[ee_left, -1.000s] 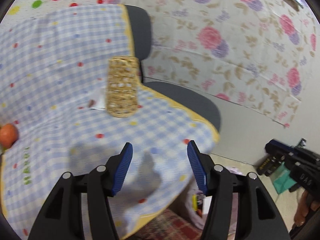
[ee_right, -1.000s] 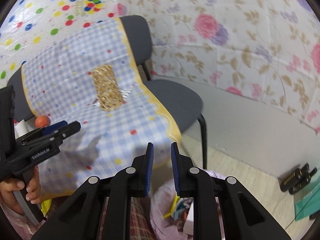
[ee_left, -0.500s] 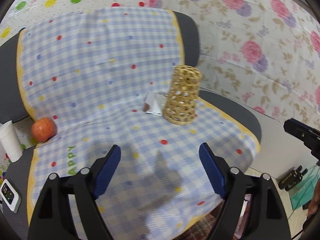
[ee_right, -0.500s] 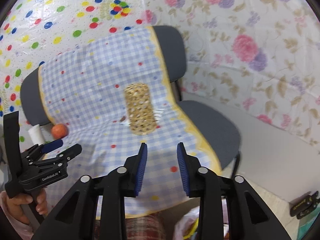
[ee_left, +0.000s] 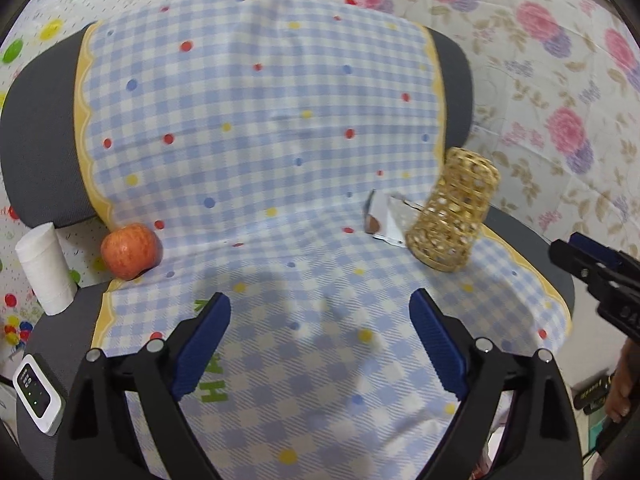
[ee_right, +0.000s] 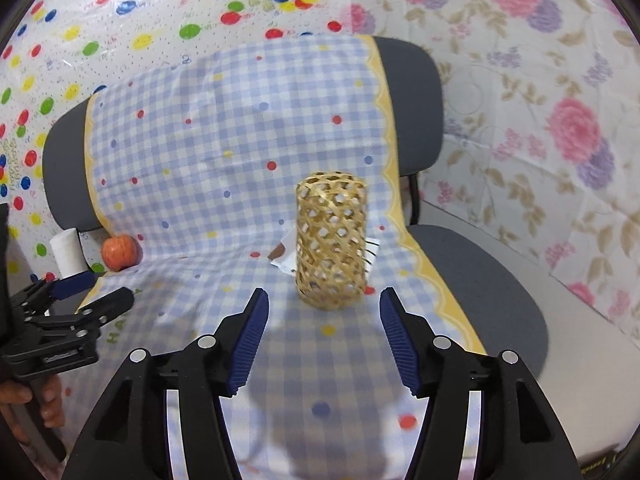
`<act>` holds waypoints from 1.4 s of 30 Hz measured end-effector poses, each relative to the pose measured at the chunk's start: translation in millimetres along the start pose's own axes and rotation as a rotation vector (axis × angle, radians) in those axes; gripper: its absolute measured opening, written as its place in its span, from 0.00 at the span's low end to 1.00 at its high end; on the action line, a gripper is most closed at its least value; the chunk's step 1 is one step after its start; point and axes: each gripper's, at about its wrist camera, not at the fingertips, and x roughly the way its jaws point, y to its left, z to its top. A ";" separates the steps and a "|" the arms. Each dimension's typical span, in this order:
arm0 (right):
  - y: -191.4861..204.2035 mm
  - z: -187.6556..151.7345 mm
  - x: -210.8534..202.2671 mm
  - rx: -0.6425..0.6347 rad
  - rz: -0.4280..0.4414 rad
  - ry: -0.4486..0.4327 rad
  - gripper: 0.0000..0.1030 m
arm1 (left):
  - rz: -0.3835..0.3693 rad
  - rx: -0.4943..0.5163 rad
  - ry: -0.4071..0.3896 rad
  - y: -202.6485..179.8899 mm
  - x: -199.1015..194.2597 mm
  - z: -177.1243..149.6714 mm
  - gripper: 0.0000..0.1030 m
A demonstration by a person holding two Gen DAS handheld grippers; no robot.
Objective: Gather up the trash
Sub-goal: 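Move both open tools back to the seat toward the woven bamboo cylinder, then grasp the woven bamboo cylinder with the right gripper while the left gripper grasps the white printed paper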
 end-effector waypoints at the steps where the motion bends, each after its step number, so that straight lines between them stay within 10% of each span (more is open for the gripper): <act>1: 1.7 2.4 7.9 -0.004 -0.005 0.002 0.58 | 0.013 -0.006 0.001 3.0 3.0 1.7 0.86; 23: 5.2 35.4 130.6 0.021 -0.077 0.093 0.76 | 0.041 -0.067 0.087 31.7 69.7 25.7 0.86; 42: -62.5 44.0 39.4 0.090 -0.141 -0.050 0.64 | -0.108 0.085 0.107 -61.5 100.8 39.5 0.80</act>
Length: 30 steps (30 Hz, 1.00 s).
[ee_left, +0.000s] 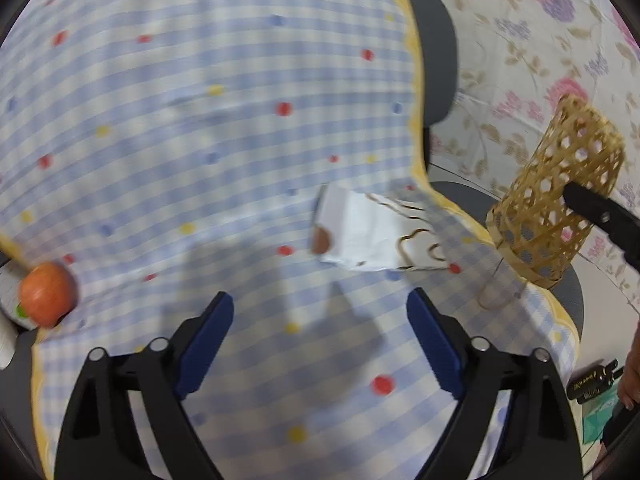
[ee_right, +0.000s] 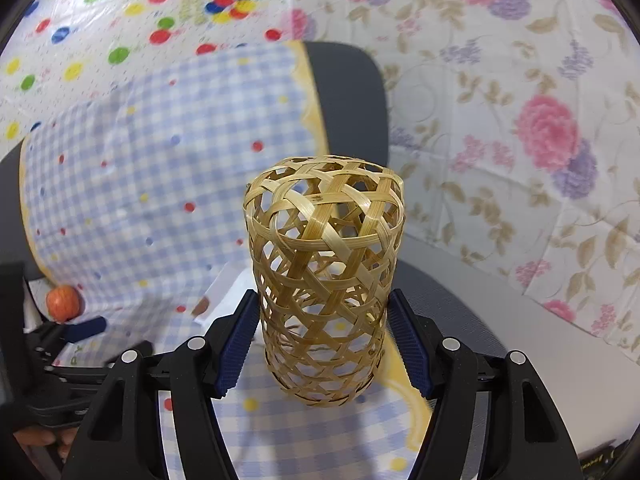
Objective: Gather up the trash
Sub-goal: 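Grasp the woven bamboo cylinder with the right gripper while the left gripper grasps the white printed paper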
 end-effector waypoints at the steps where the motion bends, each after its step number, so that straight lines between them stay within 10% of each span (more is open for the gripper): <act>1: -3.2 1.0 -1.7 0.007 -0.002 -0.006 0.64 | -0.012 0.012 0.008 -7.7 7.4 3.8 0.78; 24: -48.0 1.5 26.9 0.112 -0.016 0.009 0.64 | 0.034 0.093 0.257 -71.4 134.5 45.1 0.58; 28: -48.1 -2.3 20.9 0.115 -0.019 0.012 0.64 | 0.016 0.130 0.248 -81.4 132.6 44.4 0.08; 30: -48.4 -4.7 17.1 0.114 -0.021 0.014 0.64 | -0.045 0.123 0.237 -80.4 124.6 41.4 0.02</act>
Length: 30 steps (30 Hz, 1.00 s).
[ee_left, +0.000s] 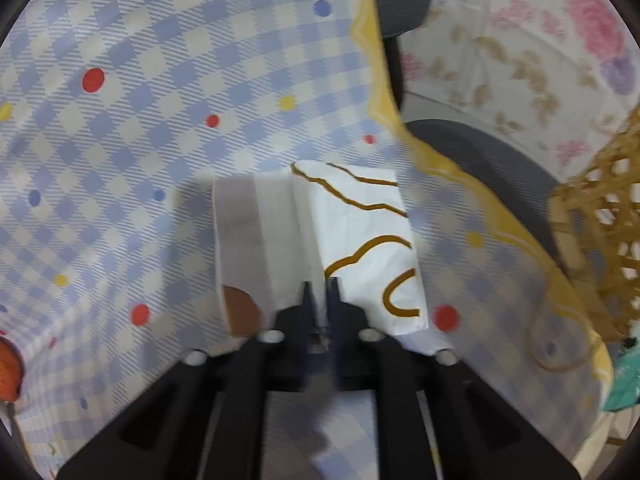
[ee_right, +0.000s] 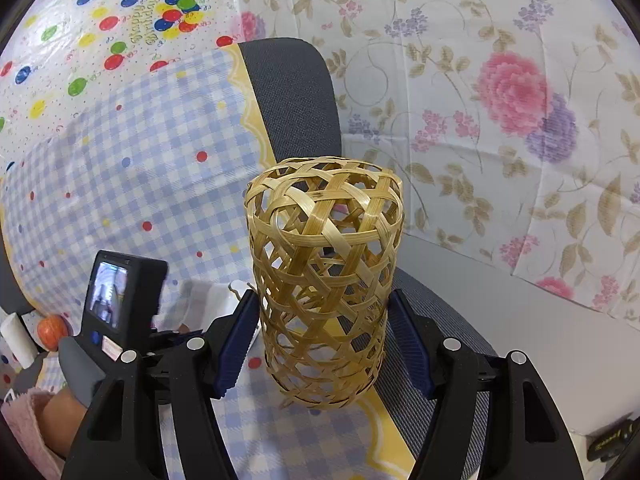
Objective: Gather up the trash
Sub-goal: 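Grasp the woven bamboo cylinder with the right gripper while the left gripper grasps the white printed paper, then carry cylinder and white paper over the pink bin and open both grippers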
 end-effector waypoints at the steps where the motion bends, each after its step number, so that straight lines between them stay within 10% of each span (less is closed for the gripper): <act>1: -0.6 -1.4 -2.5 0.001 0.002 0.001 0.64 | -0.024 -0.008 -0.020 1.4 -6.8 -2.9 0.01; 8: -0.6 -5.4 -25.2 0.017 0.022 -0.017 0.64 | -0.177 -0.063 -0.207 25.0 -90.8 -30.8 0.01; 14: 4.7 -15.0 -47.3 0.020 0.047 -0.022 0.64 | -0.138 -0.069 -0.296 24.7 -147.0 -62.3 0.01; 30: 0.4 -71.1 -124.6 -0.002 0.006 -0.002 0.64 | -0.196 -0.036 -0.332 -13.3 -189.7 -142.2 0.01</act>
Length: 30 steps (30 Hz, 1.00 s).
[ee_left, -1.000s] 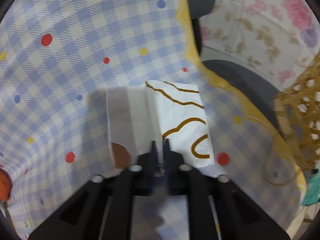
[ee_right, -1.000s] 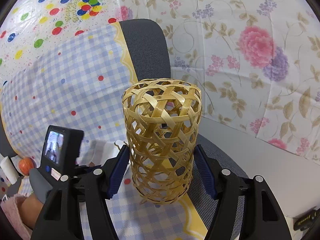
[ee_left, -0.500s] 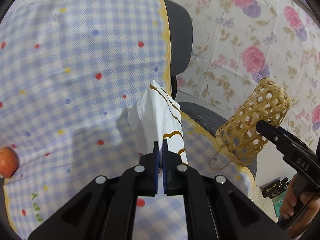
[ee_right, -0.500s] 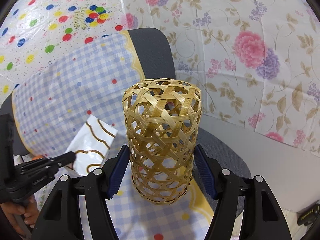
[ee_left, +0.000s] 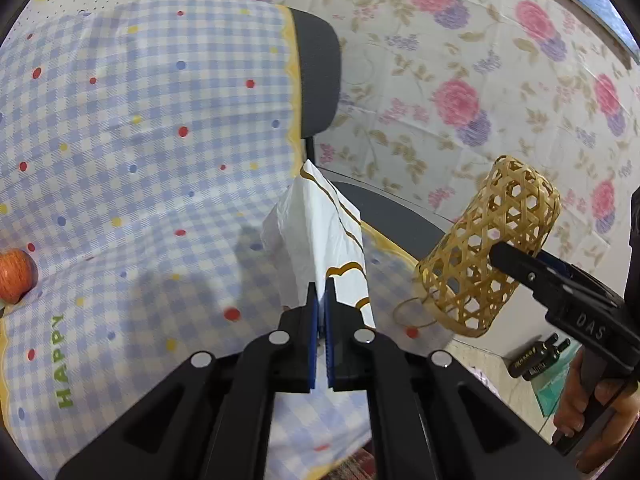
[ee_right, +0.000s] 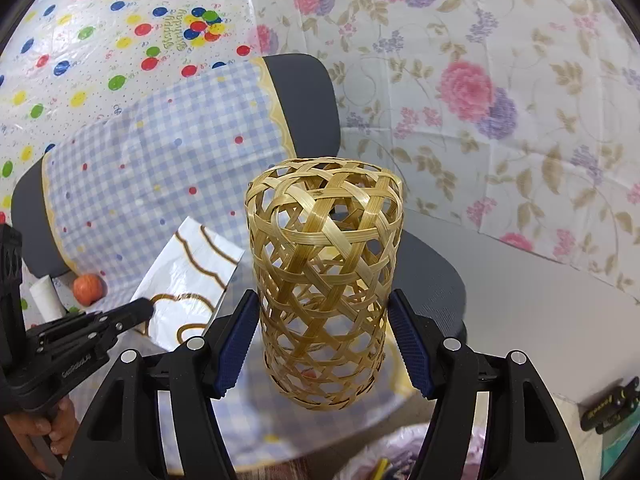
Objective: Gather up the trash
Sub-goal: 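Carry cylinder and white paper over the pink bin and open both grippers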
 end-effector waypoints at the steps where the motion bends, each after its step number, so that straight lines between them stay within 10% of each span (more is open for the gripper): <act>1: -0.4 -4.7 -6.6 -0.002 -0.010 -0.002 0.64 | -0.009 0.006 0.001 -4.8 -2.8 -3.6 0.01; 30: -96.7 -93.2 -121.3 0.085 -0.342 0.027 0.65 | -0.310 0.297 0.184 -163.1 22.8 -80.5 0.01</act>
